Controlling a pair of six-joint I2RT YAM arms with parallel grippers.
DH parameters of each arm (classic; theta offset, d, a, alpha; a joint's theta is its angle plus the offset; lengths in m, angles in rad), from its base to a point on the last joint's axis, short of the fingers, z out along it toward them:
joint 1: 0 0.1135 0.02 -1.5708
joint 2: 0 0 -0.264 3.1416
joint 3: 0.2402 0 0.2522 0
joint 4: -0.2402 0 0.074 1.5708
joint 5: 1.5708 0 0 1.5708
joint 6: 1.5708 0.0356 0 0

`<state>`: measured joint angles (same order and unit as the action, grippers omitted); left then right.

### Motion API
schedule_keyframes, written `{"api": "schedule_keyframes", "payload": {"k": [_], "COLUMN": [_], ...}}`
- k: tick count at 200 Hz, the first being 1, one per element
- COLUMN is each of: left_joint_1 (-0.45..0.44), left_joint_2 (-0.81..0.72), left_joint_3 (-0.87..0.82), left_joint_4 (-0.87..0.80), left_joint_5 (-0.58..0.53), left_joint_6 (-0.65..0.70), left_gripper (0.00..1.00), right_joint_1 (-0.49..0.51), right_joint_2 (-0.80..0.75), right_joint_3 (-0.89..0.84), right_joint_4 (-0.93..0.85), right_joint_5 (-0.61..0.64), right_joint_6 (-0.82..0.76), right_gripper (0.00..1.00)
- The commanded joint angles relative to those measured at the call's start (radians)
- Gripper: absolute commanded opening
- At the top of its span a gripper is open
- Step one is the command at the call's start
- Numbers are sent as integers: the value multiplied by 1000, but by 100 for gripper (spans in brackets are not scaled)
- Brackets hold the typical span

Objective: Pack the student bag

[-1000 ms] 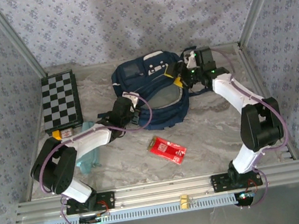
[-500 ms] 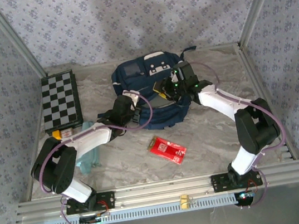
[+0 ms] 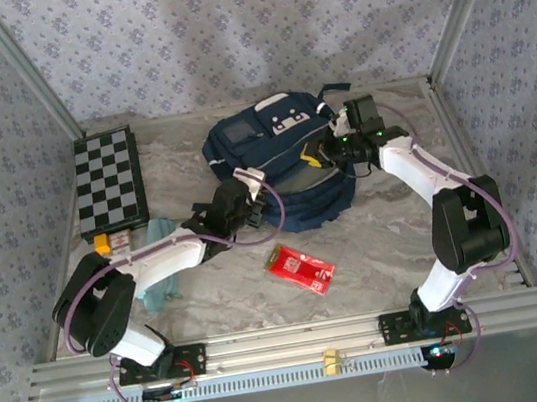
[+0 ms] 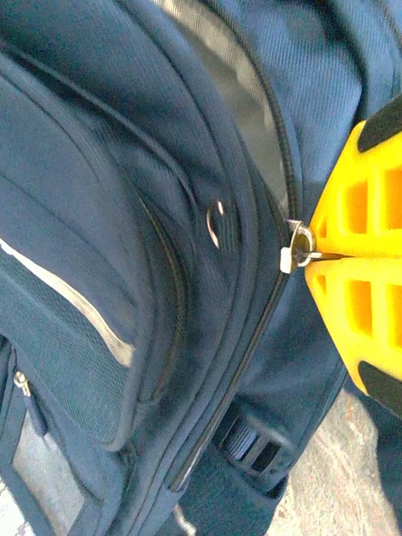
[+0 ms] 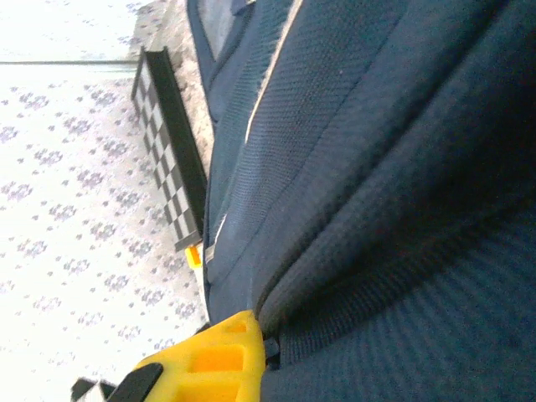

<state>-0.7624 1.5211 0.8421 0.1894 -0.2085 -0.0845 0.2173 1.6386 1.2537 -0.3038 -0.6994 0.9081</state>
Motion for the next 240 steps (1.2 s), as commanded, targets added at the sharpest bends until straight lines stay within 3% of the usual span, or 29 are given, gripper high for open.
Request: {"api": "schedule_keyframes", "payload": {"k": [1, 24, 72, 89, 124, 169, 187, 201, 216, 240], "left_joint_1": [88, 182, 252, 286, 366, 374, 373, 373, 373, 373], "left_joint_2": [-31, -8, 78, 74, 40, 99, 67, 23, -43, -190], "left_joint_3": [-15, 23, 79, 71, 17, 103, 96, 75, 48, -2], "left_joint_4": [-18, -16, -33, -26, 61, -31, -78, -110, -164, -272], "left_joint_5": [-69, 0, 74, 76, 191, 204, 197, 210, 210, 214], "left_joint_6": [42, 46, 64, 28, -33, -49, -68, -86, -132, -240], "left_gripper": [0, 0, 0, 0, 0, 0, 9, 20, 31, 43], "right_joint_1": [-76, -78, -63, -75, -46, 22, 29, 32, 41, 61], "right_joint_2": [-15, -15, -2, -8, -4, 24, 13, 2, -19, -88], "right_joint_3": [67, 93, 66, 48, 69, 57, 36, 34, 35, 2], "right_joint_4": [-57, -99, -44, -17, -46, 1, 31, 29, -12, -129], "right_joint_5": [-67, -77, -80, -80, -74, -48, -29, -29, -11, 74], "right_joint_6": [-102, -142, -117, -96, -113, -108, -104, -109, -137, -207], "right_gripper": [0, 0, 0, 0, 0, 0, 0, 10, 29, 42]}}
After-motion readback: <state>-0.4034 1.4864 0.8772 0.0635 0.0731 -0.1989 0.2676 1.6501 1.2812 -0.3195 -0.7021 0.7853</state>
